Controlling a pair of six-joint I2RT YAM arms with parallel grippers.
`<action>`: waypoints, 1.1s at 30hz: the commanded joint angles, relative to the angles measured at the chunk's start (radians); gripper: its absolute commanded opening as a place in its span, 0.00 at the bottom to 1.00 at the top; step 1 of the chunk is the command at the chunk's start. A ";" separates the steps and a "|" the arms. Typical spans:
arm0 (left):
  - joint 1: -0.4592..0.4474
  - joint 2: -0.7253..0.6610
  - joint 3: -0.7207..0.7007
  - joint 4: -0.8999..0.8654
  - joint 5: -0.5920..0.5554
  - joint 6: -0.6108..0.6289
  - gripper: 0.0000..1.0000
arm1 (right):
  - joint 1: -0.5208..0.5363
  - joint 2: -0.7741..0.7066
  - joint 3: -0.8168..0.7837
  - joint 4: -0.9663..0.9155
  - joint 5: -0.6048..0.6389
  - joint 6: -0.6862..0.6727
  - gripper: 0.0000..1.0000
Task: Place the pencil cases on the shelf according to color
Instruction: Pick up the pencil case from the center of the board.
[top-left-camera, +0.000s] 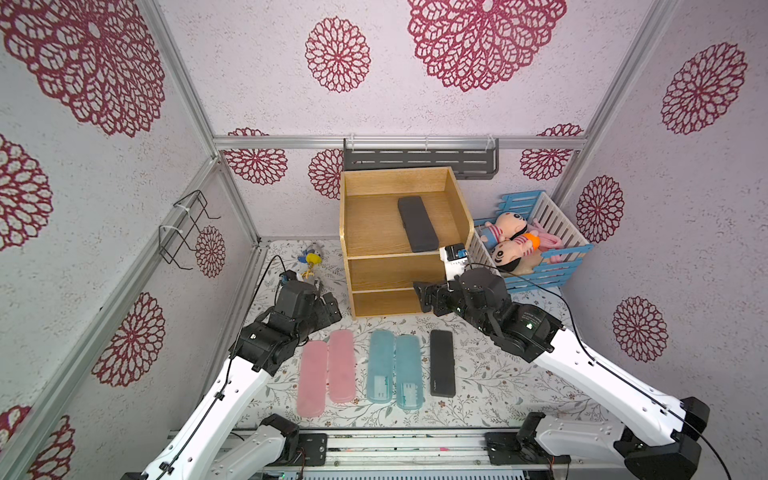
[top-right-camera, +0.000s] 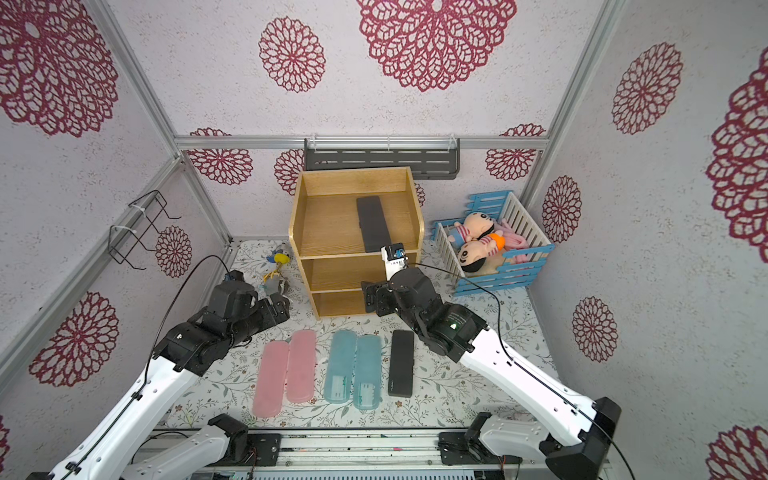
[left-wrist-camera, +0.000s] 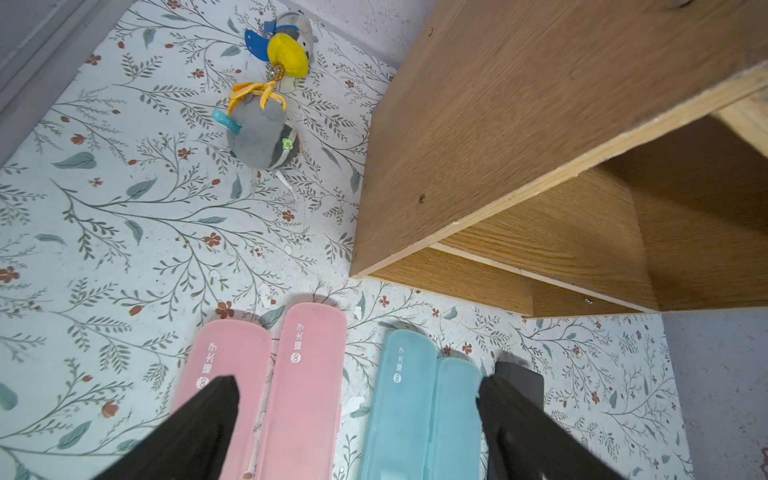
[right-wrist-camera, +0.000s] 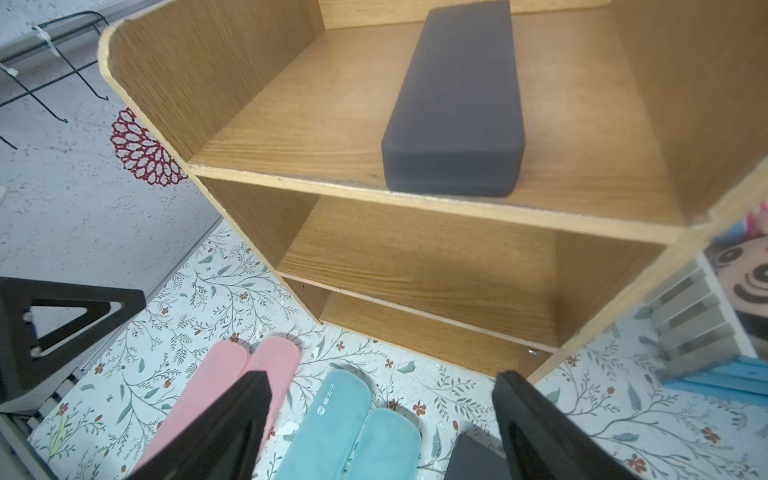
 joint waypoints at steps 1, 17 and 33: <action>-0.010 -0.020 -0.020 0.002 -0.069 0.021 0.97 | 0.007 -0.044 -0.076 0.095 0.007 0.065 0.91; -0.009 -0.131 -0.247 0.121 -0.150 0.059 0.97 | 0.042 -0.196 -0.522 0.012 0.025 0.355 0.91; -0.024 -0.048 -0.349 0.432 0.113 -0.016 0.97 | 0.105 0.009 -0.614 -0.015 -0.029 0.514 0.93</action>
